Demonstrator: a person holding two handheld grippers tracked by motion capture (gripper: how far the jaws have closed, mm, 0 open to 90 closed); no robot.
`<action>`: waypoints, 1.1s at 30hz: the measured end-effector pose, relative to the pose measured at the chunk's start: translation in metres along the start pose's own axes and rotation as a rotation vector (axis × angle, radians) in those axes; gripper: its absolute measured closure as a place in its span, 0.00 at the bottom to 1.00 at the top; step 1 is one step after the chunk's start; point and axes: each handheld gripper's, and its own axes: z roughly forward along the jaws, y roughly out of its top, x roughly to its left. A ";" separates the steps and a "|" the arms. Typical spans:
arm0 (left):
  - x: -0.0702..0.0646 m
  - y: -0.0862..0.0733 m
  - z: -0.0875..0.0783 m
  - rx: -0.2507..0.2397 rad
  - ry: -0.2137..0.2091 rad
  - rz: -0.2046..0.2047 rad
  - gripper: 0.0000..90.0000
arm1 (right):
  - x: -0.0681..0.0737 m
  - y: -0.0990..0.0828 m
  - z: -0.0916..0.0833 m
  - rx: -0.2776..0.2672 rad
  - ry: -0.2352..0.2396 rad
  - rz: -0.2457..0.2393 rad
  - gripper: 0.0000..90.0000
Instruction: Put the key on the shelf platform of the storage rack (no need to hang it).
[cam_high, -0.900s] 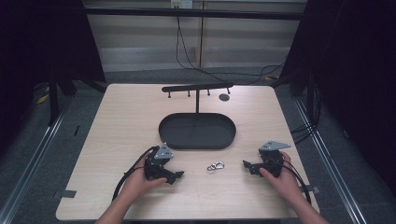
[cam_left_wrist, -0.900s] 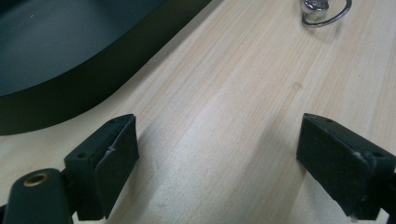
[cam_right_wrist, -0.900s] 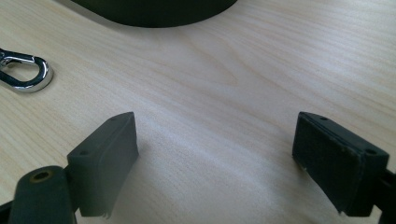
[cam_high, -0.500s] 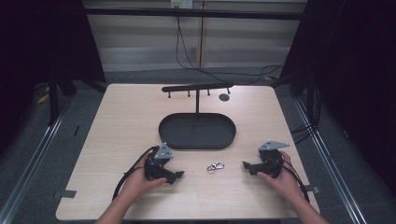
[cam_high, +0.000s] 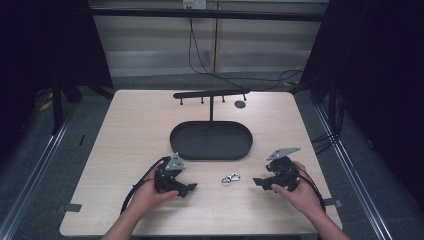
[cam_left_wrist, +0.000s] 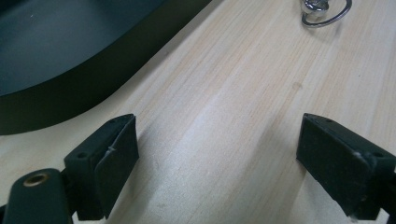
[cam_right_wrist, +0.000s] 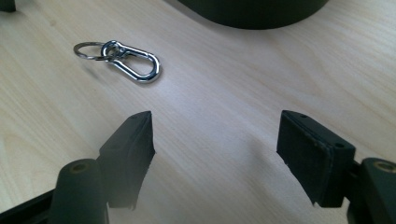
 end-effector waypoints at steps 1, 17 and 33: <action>0.000 0.000 0.000 -0.001 -0.001 -0.001 0.14 | 0.003 0.002 0.000 0.009 -0.001 -0.013 0.30; 0.000 0.000 0.000 0.002 0.003 0.002 0.14 | 0.028 0.024 0.017 0.123 0.077 -0.114 0.33; -0.001 0.000 0.001 -0.005 -0.003 -0.007 0.13 | 0.049 0.046 0.040 0.171 0.094 -0.225 0.36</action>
